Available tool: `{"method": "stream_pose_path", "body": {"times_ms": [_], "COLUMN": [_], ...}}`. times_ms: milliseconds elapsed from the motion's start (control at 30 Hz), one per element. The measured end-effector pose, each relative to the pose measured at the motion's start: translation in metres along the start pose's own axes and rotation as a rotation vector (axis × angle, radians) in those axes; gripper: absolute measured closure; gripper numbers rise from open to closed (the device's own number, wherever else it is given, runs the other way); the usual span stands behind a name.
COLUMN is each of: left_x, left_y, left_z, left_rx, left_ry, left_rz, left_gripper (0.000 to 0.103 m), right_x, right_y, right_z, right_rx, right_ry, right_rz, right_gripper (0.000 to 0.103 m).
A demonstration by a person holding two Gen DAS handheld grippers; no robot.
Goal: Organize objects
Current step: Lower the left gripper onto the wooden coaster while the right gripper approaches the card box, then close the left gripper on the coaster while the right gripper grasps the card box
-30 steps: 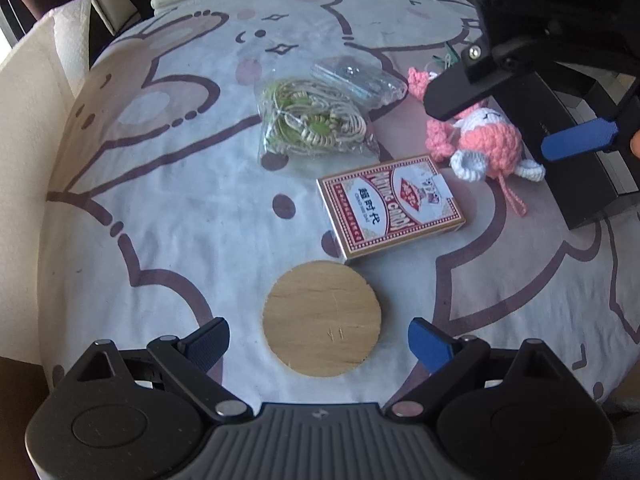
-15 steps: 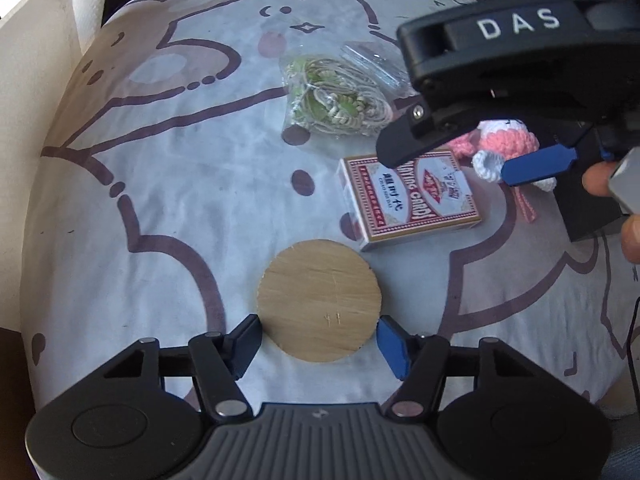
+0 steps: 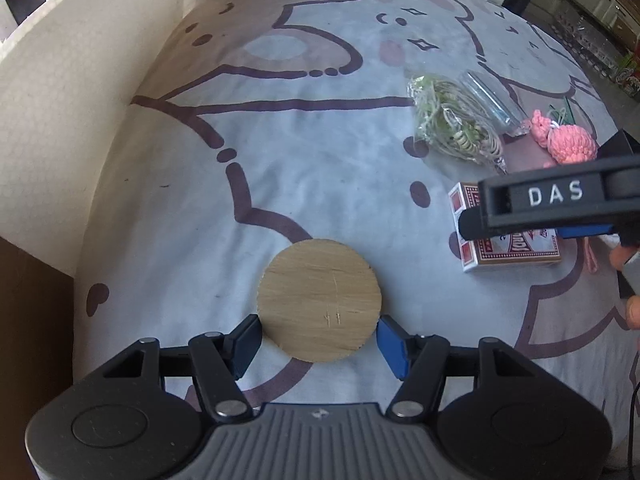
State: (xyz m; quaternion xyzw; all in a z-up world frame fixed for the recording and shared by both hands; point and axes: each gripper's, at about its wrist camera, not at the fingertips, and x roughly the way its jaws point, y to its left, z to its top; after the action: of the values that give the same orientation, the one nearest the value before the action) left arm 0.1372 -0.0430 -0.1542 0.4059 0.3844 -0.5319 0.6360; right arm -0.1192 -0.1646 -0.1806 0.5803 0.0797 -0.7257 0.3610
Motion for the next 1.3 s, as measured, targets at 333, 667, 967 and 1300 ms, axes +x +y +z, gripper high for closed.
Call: {"method": "stream_pose_path", "body": {"times_ms": [333, 667, 967, 1300], "left_x": [-0.002, 0.011, 0.01, -0.011], "left_y": [0.0, -0.012, -0.009, -0.01], "left_z": [0.0, 0.0, 0.003, 0.008], "left_rx": [-0.03, 0.054, 0.046, 0.007], "left_ry": [-0.051, -0.007, 0.015, -0.043], "left_rz": [-0.004, 0.046, 0.034, 0.016], "left_gripper": [0.03, 0.029, 0.036, 0.037], "right_x": [0.006, -0.001, 0.005, -0.018], "right_y": [-0.004, -0.015, -0.005, -0.006], "right_z": [-0.006, -0.027, -0.033, -0.046], "right_rx": [-0.172, -0.327, -0.293, -0.283], "right_ry": [0.131, 0.176, 0.191, 0.164], "right_rz": [0.04, 0.058, -0.002, 0.018], "right_gripper": [0.014, 0.012, 0.012, 0.014]}}
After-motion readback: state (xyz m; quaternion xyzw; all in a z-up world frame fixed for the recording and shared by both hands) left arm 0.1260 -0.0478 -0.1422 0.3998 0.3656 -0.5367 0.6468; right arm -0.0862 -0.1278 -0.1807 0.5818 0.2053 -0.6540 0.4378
